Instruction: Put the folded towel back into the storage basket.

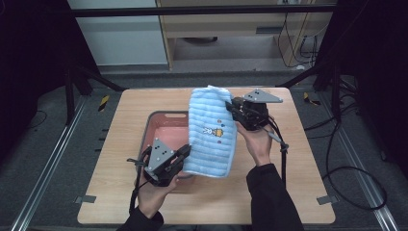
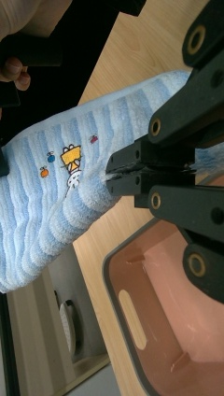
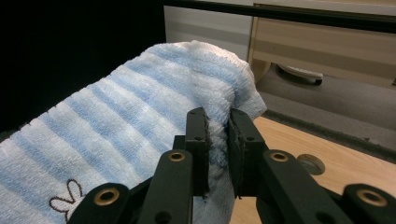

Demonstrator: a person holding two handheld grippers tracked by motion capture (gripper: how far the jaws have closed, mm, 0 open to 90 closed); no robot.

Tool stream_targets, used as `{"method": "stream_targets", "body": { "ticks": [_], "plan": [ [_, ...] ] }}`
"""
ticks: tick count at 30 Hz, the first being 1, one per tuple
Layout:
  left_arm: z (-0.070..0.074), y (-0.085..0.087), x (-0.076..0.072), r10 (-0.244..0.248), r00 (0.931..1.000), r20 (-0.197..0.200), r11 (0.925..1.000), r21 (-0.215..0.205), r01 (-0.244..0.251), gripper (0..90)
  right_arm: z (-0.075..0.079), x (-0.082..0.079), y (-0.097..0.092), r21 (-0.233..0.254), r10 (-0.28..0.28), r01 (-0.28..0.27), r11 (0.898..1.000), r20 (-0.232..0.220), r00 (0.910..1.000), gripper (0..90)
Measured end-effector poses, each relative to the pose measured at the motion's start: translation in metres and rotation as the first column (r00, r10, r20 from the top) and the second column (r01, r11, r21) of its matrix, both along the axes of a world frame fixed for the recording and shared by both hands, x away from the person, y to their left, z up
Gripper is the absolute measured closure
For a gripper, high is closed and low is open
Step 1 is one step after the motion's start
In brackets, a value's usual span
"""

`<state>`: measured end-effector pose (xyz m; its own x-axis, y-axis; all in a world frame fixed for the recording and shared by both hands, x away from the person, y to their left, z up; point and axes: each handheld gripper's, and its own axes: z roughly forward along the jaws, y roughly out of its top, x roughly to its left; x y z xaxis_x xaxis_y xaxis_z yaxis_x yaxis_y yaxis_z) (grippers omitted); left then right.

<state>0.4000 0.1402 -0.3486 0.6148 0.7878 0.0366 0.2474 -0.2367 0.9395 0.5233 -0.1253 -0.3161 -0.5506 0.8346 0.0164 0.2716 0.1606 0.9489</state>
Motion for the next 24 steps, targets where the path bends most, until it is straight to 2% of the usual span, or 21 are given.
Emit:
{"method": "stream_targets", "body": {
  "ticks": [3, 17, 24],
  "plan": [
    [0.002, 0.007, 0.000, 0.009, 1.0000, 0.002, 0.9999, -0.005, -0.009, 87.6, 0.003, 0.003, 0.006, 0.012, 0.012, -0.012, 1.000, 0.004, 0.9999, 79.6],
    [0.005, 0.038, 0.003, 0.066, 0.9978, 0.004, 0.9966, -0.049, -0.065, 87.6, 0.011, 0.018, 0.047, -0.009, 0.057, -0.057, 0.998, 0.004, 0.9984, 79.7],
    [0.008, 0.051, 0.002, 0.090, 0.9958, 0.015, 0.9944, -0.056, -0.089, 87.6, 0.014, 0.024, 0.062, -0.011, 0.075, -0.075, 0.997, 0.004, 0.9972, 79.6]
  ]
}}
